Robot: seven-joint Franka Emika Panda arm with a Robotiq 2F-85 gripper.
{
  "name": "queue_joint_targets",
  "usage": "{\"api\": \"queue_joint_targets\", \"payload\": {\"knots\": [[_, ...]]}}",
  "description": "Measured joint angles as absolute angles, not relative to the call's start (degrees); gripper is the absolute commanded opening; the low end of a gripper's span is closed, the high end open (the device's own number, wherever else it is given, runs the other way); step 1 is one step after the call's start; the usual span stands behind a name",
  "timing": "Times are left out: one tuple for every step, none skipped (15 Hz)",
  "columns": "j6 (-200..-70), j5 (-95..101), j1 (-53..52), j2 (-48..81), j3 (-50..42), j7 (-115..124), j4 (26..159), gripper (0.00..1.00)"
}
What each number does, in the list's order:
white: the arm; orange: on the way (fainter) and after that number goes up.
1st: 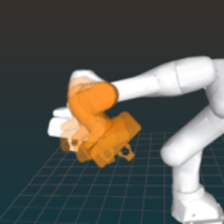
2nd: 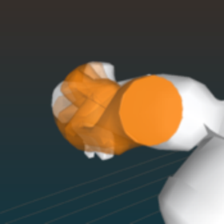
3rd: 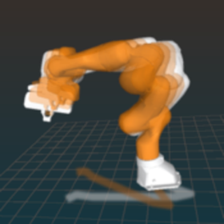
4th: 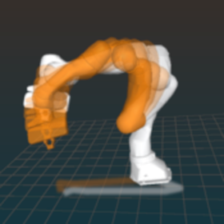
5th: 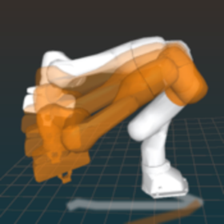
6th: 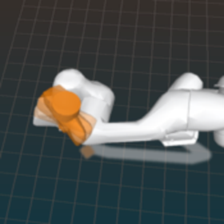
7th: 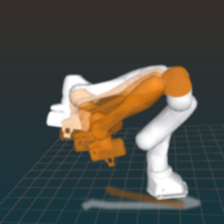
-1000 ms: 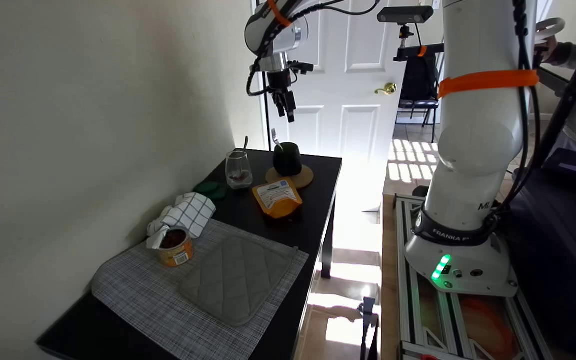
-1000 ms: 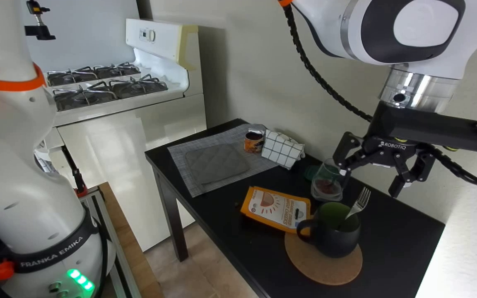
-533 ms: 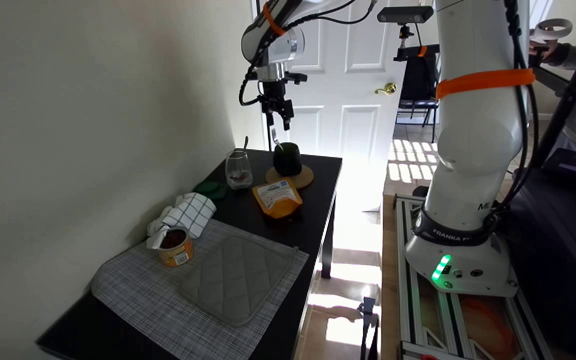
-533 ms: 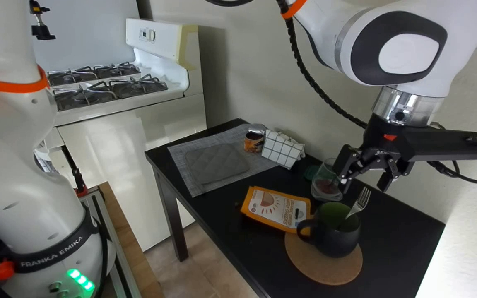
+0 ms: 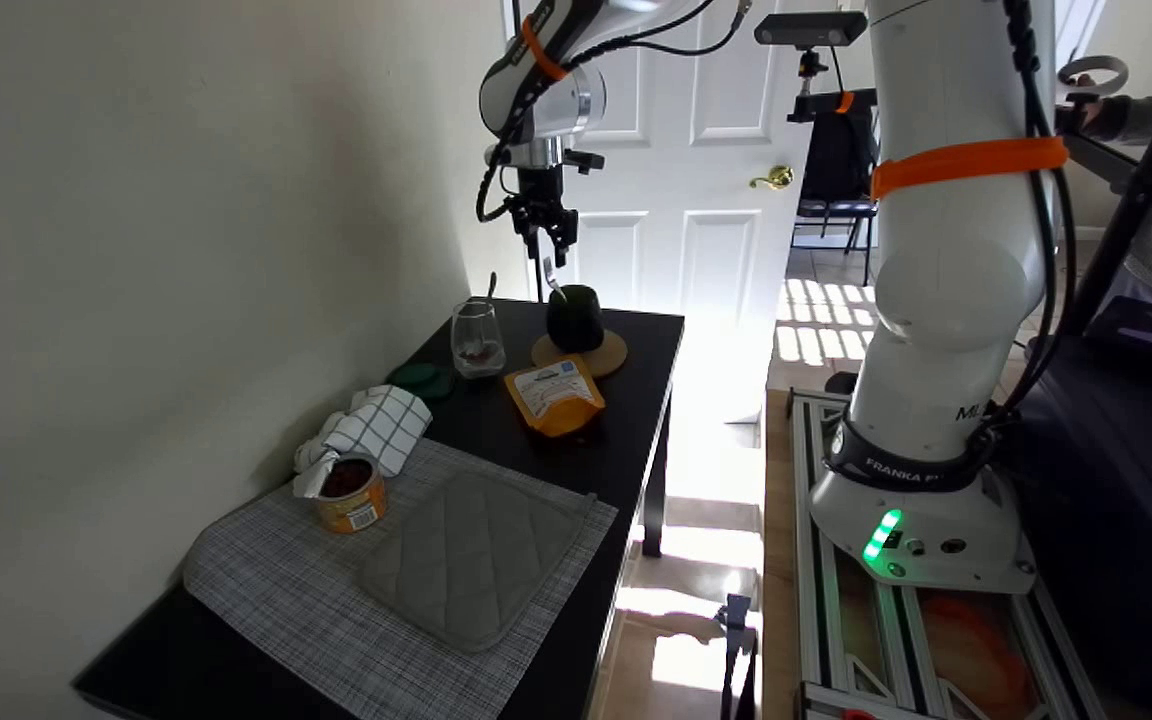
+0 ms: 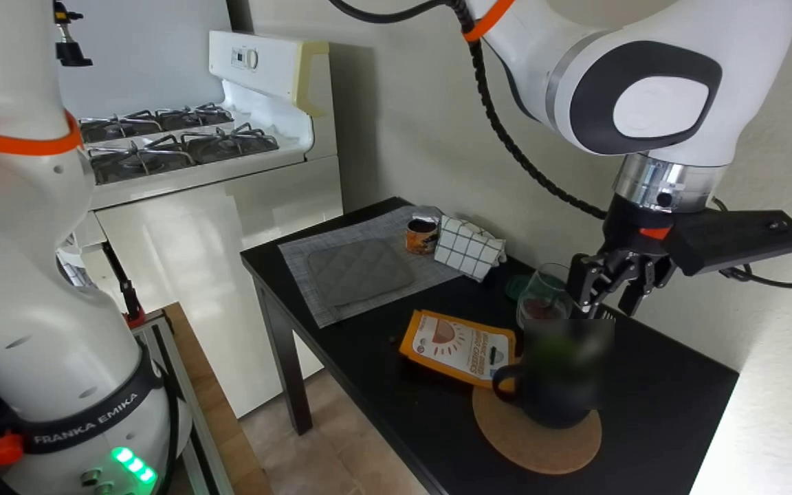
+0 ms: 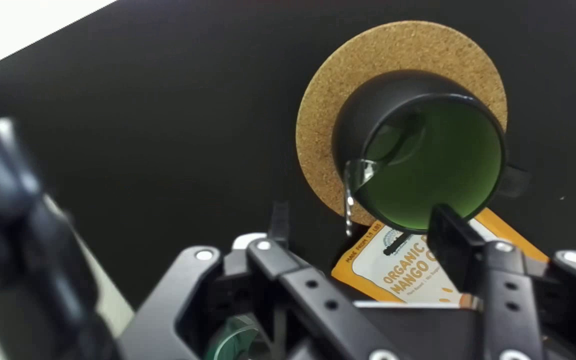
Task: Remove the silver fork from the black mug and put it in the glass cup.
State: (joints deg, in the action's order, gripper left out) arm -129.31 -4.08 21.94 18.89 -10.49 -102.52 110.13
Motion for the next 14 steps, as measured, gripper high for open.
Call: {"api": "queue_joint_targets", "payload": {"knots": [[-129.48,-3.98,21.94,19.14,-10.49,-102.64,110.13,0.34],[-129.82,-3.94,21.94,19.39,-10.49,-102.67,110.13,0.27],[-130.22,-3.87,21.94,19.64,-10.5,-102.68,110.13,0.19],[-130.64,-3.75,21.94,19.88,-10.5,-102.68,110.13,0.11],[-130.99,-3.4,21.94,20.05,-10.54,-102.66,110.13,0.04],[-131.06,-2.78,21.94,20.13,-10.6,-102.66,110.13,0.0],[-131.06,-1.84,21.94,20.13,-10.71,-102.66,110.13,0.0],[-131.06,-0.71,21.94,20.13,-10.86,-102.63,110.13,0.0],[-130.95,0.46,21.94,20.12,-11.06,-102.57,110.13,0.0],[-130.4,1.43,21.94,19.93,-11.23,-102.49,110.11,0.01],[-129.73,2.09,21.93,19.63,-11.34,-102.49,110.1,0.01],[-128.8,2.51,21.93,19.18,-11.36,-102.58,110.1,0.01],[-127.63,2.79,21.93,18.54,-11.36,-102.73,110.12,0.01],[-126.55,2.98,21.93,17.66,-11.39,-102.84,110.24,0.01]]}}
